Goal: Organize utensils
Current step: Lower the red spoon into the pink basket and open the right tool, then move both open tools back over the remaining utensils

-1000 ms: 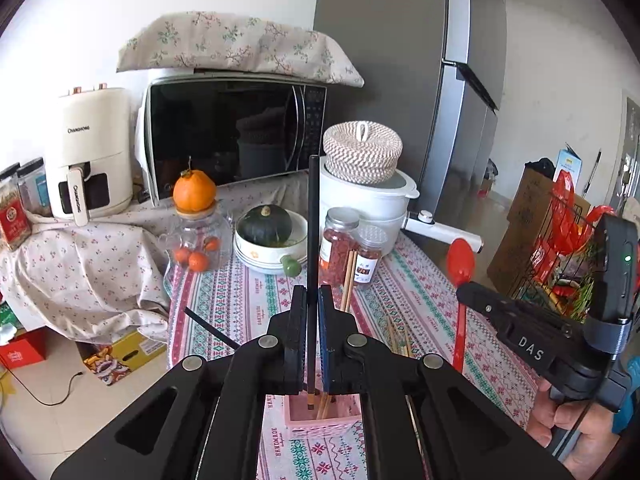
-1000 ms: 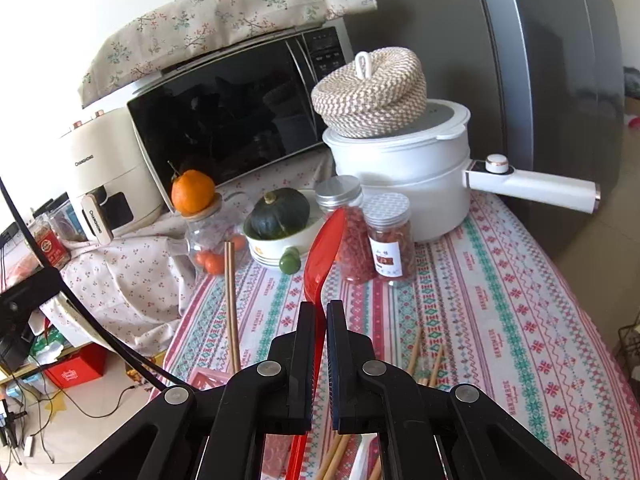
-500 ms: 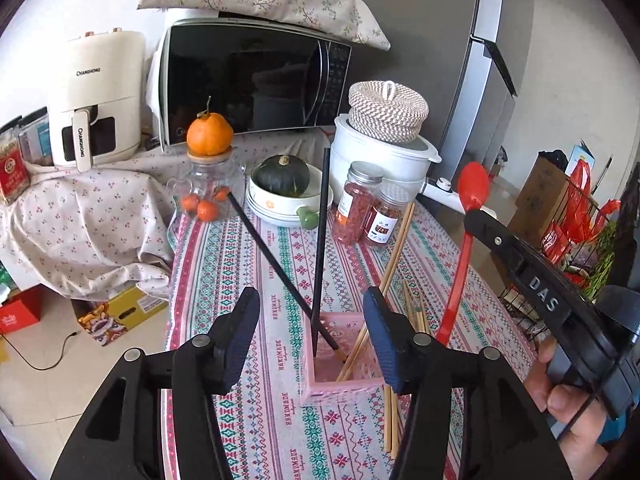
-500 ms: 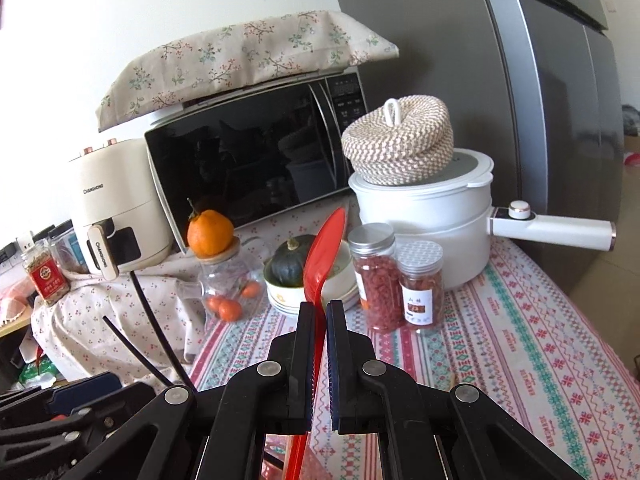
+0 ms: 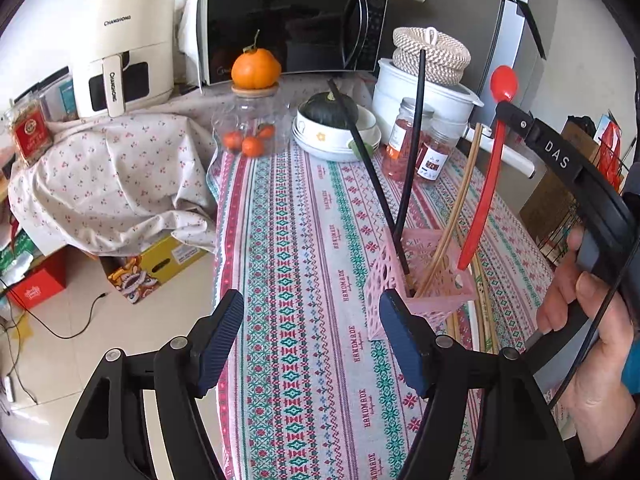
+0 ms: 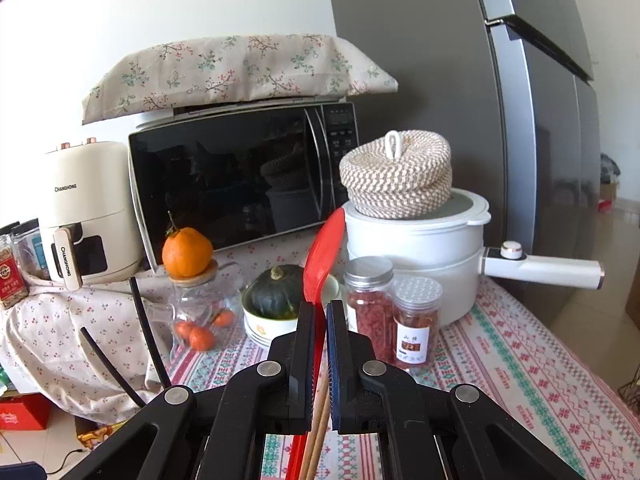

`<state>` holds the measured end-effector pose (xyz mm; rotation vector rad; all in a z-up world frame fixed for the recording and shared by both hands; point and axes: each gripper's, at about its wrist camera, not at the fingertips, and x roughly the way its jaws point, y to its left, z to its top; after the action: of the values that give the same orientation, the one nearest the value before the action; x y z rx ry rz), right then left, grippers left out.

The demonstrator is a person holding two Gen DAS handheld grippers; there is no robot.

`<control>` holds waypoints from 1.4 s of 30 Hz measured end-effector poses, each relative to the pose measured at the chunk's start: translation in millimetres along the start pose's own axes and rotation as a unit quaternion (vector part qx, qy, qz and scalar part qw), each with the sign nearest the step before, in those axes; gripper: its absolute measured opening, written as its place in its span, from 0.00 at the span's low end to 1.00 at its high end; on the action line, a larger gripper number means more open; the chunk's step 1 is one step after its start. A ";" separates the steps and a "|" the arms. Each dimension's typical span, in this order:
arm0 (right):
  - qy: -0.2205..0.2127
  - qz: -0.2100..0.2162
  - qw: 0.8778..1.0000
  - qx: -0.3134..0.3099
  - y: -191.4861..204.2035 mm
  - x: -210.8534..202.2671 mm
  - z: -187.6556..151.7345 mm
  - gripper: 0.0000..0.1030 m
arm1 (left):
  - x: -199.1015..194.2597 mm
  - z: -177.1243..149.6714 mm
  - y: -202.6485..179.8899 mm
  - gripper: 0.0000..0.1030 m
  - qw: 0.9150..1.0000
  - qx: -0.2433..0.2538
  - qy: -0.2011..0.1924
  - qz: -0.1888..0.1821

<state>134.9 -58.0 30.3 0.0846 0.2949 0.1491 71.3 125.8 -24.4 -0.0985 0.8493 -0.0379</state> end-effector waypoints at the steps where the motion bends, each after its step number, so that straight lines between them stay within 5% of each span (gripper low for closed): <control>1: -0.004 -0.003 1.000 -0.003 2.9 0.6 -0.4 0.04 | 2.1 -0.7 1.3 0.71 1.000 0.000 0.003 0.001; 11: 0.015 0.013 1.000 0.008 10.1 9.6 -13.2 0.12 | 13.9 -6.0 0.7 0.71 1.000 0.006 0.023 0.004; 27: 0.051 0.049 0.998 -0.001 -39.7 -39.8 12.3 0.65 | 4.8 -8.8 -36.3 0.77 0.999 0.020 0.032 -0.016; 37: 0.139 0.016 0.990 0.033 -101.6 -48.7 -1.5 0.86 | 9.6 -17.2 -65.2 0.96 0.998 0.028 0.057 -0.017; 42: 0.199 -0.012 0.979 0.046 -124.9 -37.5 -17.4 0.87 | 19.6 -20.1 -69.1 1.00 0.997 0.014 0.072 -0.026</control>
<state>111.0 -185.9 11.2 0.1434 0.7032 0.1275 69.6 54.2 -45.2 -0.0923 0.9892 -0.1059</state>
